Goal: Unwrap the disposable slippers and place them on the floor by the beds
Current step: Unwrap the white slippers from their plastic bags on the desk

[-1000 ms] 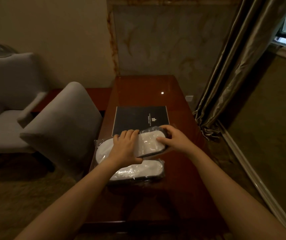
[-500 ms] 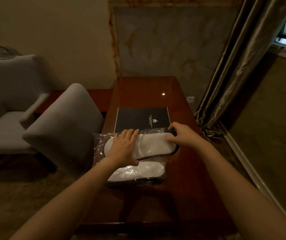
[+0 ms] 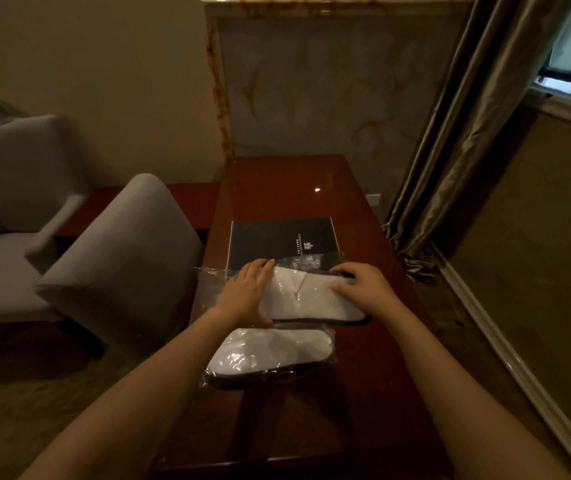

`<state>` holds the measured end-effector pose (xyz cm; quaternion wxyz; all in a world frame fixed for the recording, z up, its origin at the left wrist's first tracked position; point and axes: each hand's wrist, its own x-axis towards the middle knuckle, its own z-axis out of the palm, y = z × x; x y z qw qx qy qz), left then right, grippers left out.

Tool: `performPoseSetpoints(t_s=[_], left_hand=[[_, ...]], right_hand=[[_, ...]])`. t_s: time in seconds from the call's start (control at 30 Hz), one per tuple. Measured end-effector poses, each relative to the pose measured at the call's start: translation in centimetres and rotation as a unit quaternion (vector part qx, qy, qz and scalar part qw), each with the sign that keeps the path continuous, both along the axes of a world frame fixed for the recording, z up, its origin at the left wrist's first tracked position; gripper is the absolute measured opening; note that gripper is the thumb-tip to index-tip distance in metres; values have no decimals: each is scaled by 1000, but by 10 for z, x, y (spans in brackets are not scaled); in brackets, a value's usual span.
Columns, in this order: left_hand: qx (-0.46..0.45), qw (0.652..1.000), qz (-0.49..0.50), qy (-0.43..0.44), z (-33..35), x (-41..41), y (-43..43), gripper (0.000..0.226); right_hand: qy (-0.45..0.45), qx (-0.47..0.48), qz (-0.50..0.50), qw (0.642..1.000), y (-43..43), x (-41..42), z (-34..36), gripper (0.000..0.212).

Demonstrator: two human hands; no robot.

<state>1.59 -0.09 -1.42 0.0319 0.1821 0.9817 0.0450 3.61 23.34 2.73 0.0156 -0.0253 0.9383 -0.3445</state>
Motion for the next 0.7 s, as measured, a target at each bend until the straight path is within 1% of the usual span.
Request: performPoseSetpoints(t_s=[0.07, 0.17, 0.27, 0.33, 0.4, 0.43, 0.5, 0.6, 0.7], left_hand=[[22, 999, 10, -22, 0, -9, -7, 115], [77, 995, 25, -53, 0, -21, -13, 105], [130, 989, 12, -65, -1, -31, -14, 99], [164, 986, -7, -35, -3, -38, -17, 84], [192, 981, -27, 16, -5, -43, -20, 59], [196, 979, -37, 35, -7, -45, -21, 48], [186, 980, -53, 50, -11, -50, -22, 31], [167, 981, -46, 88, -18, -61, -20, 20], [157, 979, 4, 130, -23, -73, -18, 16]], right_hand=[[7, -18, -27, 999, 3, -2, -1, 35], [8, -52, -67, 996, 4, -7, -5, 34], [-6, -81, -110, 991, 3, -15, -13, 35], [-11, -112, -142, 983, 4, -20, -20, 35], [-19, -162, -180, 970, 8, -23, -25, 35], [-25, -184, -194, 963, 11, -25, -27, 35], [-46, -198, -196, 959, 16, -30, -32, 35], [-80, -207, -172, 960, 17, -41, -36, 35], [-131, -231, -159, 951, 24, -58, -37, 30]])
